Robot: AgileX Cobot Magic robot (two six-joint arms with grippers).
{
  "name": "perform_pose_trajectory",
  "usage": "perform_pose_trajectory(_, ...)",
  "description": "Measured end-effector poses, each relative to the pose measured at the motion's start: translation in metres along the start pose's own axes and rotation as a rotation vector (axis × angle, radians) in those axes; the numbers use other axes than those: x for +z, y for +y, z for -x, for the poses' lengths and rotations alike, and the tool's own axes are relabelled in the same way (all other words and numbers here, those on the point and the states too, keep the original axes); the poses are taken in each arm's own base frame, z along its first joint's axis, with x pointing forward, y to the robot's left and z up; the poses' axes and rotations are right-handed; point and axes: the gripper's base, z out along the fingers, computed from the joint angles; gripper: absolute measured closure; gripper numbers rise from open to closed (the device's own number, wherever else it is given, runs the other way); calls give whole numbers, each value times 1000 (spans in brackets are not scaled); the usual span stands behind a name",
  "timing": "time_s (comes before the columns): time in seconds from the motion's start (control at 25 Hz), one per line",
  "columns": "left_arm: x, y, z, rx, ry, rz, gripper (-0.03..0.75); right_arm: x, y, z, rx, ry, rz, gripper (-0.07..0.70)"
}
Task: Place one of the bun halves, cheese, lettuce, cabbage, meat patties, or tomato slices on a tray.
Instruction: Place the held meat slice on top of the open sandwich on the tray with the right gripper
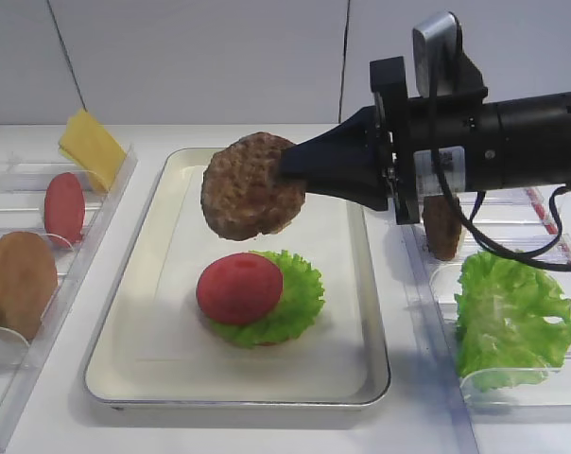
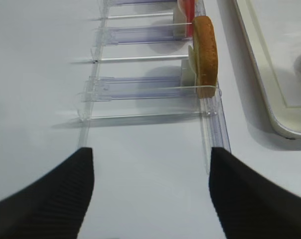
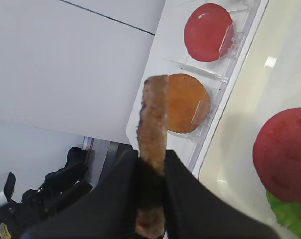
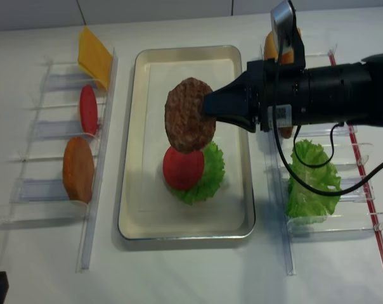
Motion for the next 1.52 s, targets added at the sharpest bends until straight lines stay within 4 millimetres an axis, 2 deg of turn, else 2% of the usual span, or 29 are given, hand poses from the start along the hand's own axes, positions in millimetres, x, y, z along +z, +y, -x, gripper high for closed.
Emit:
perform_pose_trajectory(0.4, 0, 0, 0, 0, 0, 0, 225, 0, -1, 0, 2, 1, -1, 517)
perform_pose_trajectory(0.6, 0, 0, 0, 0, 0, 0, 225, 12, -2, -8, 15, 46, 10, 517)
perform_pose_trajectory(1.04, 0, 0, 0, 0, 0, 0, 225, 29, -53, -15, 148, 97, -47, 517)
perform_pose_trajectory(1.24, 0, 0, 0, 0, 0, 0, 225, 29, -64, -15, 154, 96, -62, 517)
perform_pose_trajectory(1.52, 0, 0, 0, 0, 0, 0, 225, 27, -67, -14, 160, 83, -68, 517)
